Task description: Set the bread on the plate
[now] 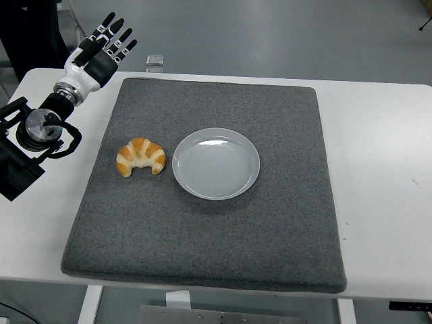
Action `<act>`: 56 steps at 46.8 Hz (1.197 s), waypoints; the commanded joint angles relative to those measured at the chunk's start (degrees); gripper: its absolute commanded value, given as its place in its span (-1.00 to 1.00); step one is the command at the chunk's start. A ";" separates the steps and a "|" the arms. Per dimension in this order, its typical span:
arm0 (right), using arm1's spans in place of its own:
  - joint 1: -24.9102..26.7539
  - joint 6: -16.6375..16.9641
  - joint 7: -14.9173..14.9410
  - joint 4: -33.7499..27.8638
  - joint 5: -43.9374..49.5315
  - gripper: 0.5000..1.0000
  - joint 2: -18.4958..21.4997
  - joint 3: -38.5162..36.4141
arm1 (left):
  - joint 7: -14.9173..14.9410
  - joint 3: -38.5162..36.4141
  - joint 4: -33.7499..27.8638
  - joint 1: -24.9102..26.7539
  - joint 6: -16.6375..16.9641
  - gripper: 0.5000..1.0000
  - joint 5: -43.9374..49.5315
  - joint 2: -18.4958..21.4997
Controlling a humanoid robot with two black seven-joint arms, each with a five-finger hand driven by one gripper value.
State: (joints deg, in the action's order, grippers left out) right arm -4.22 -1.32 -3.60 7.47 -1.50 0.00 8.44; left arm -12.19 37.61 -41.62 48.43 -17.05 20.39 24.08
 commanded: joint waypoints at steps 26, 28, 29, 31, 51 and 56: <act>0.00 0.00 0.00 0.00 0.01 0.72 0.00 0.00 | 0.06 0.18 -1.00 1.84 -0.35 0.98 -3.68 2.46; 0.00 0.00 0.00 0.00 0.01 0.72 0.00 0.00 | 0.06 0.36 -0.83 2.46 -0.26 0.98 -5.26 2.46; 0.00 0.00 0.08 0.00 0.01 0.72 0.00 0.00 | 0.06 0.27 -0.74 2.81 -0.26 0.98 -6.14 2.46; 0.00 0.00 0.08 0.00 0.01 0.73 0.00 0.00 | 0.06 0.27 -0.74 3.42 -0.09 0.98 -8.07 2.46; 0.00 0.00 0.00 0.00 -0.08 0.73 0.00 0.00 | 0.41 -3.24 -2.67 11.16 4.13 0.98 -28.02 5.09; 0.00 0.00 0.00 0.00 0.01 0.73 0.00 0.00 | 0.06 -7.19 -3.37 12.92 3.34 0.98 -32.25 8.17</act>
State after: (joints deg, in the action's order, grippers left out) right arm -4.22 -1.32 -3.57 7.47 -1.51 0.00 8.44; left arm -11.77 32.70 -44.50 60.57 -13.02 -9.97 30.41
